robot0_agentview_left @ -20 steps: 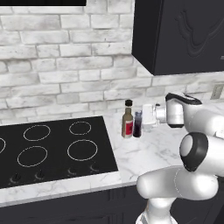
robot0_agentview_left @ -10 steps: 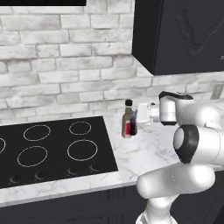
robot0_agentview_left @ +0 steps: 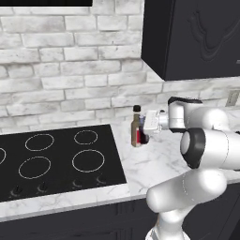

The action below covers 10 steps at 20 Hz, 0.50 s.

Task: Take 2 condiments from the cabinet and move them on the counter near the stove.Make sure the condiments are lined up with each other, next to each other.

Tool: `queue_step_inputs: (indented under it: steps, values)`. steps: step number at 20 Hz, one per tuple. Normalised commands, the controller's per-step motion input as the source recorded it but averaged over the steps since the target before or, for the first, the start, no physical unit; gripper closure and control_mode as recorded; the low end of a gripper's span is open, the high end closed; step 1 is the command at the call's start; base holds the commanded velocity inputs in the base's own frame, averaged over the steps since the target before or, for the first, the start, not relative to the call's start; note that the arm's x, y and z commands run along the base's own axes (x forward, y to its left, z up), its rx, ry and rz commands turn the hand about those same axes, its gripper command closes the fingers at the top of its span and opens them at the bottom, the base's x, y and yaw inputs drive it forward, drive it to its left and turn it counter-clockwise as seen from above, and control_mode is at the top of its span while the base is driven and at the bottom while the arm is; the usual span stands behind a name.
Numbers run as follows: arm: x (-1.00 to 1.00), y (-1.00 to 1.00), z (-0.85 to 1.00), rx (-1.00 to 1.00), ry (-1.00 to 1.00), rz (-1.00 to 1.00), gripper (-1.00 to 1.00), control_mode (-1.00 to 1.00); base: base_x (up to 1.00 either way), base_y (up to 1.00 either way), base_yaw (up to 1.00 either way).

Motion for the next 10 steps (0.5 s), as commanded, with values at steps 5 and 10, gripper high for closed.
queue_step_inputs:
  steps: [5, 10]
  values:
    - [-0.01, 0.0, -0.1, 0.0, 0.01, -0.01, 1.0, -1.0, 0.0, 0.0, 0.0]
    - [-0.01, 0.0, -0.14, 0.0, 0.0, 0.0, 1.0, -1.0, 0.0, 0.0, 0.0]
